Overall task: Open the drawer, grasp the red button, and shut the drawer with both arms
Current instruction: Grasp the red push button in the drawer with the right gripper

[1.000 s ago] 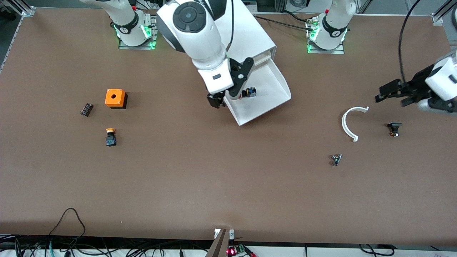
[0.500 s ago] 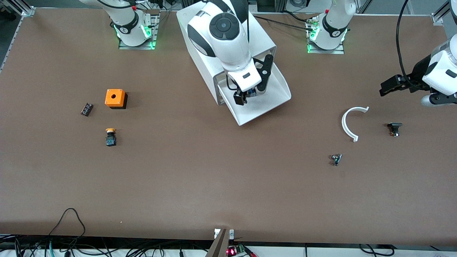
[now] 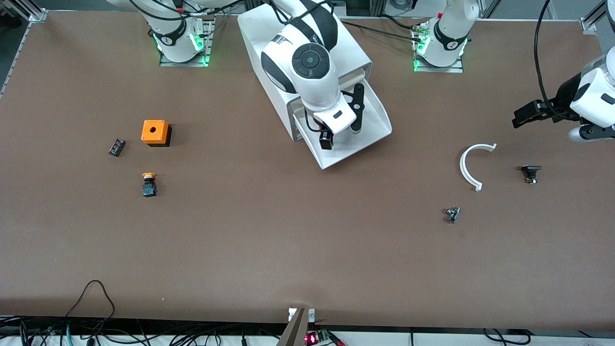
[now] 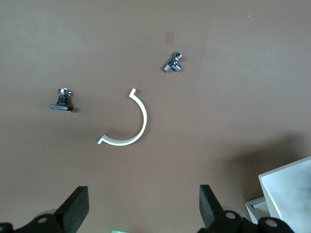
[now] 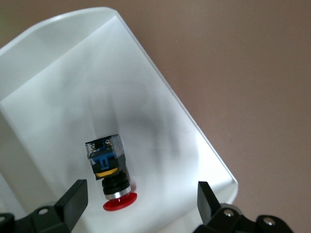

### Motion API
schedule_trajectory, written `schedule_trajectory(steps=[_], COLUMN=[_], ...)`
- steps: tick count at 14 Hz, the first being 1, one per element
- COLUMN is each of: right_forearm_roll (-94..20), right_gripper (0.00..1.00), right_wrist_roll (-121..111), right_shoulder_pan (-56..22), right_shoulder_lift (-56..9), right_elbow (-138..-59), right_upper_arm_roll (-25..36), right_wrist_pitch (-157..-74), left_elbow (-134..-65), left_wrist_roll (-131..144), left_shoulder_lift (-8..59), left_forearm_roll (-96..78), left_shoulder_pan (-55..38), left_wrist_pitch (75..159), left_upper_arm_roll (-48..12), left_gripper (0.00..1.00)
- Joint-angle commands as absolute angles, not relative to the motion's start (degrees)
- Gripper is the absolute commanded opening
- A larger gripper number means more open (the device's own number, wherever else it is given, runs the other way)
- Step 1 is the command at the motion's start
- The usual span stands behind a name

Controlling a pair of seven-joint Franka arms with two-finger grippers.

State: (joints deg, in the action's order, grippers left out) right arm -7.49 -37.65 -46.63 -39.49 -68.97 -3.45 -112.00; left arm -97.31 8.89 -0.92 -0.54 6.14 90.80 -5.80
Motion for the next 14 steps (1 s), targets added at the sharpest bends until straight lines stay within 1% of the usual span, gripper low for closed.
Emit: schedule_trajectory(steps=[1,5,12,14], right_forearm_roll=[-7.56,-7.56,-7.47,-7.38], right_gripper=[1.0,1.0,1.0,0.95], right_wrist_roll=[-39.29,-41.83,-42.97,-42.89], right_shoulder_pan=[-47.2,-48.51,-50.01,-50.36], right_shoulder_lift=[-42.1,-44.29,-44.38,-44.3], right_elbow=[-66.53,-66.45,-66.45,-66.53], right_upper_arm_roll=[-3.43,-3.34,-3.08,-3.16], right_wrist_pitch=[-111.18,-111.09,-109.25,-109.16], left_elbow=[-99.58,-99.49,-99.23,-99.14], left_wrist_roll=[8.96,9.32,9.4,9.4], left_shoulder_lift=[-3.16,-3.16,-3.08,-3.08], left_forearm_roll=[0.18,0.09,0.0,0.0], left_shoulder_pan=[6.06,6.15,6.42,6.42], left_wrist_pitch=[92.11,92.2,92.11,92.11], left_upper_arm_roll=[-5.8,-5.8,-5.8,-5.8], left_gripper=[1.0,1.0,1.0,1.0])
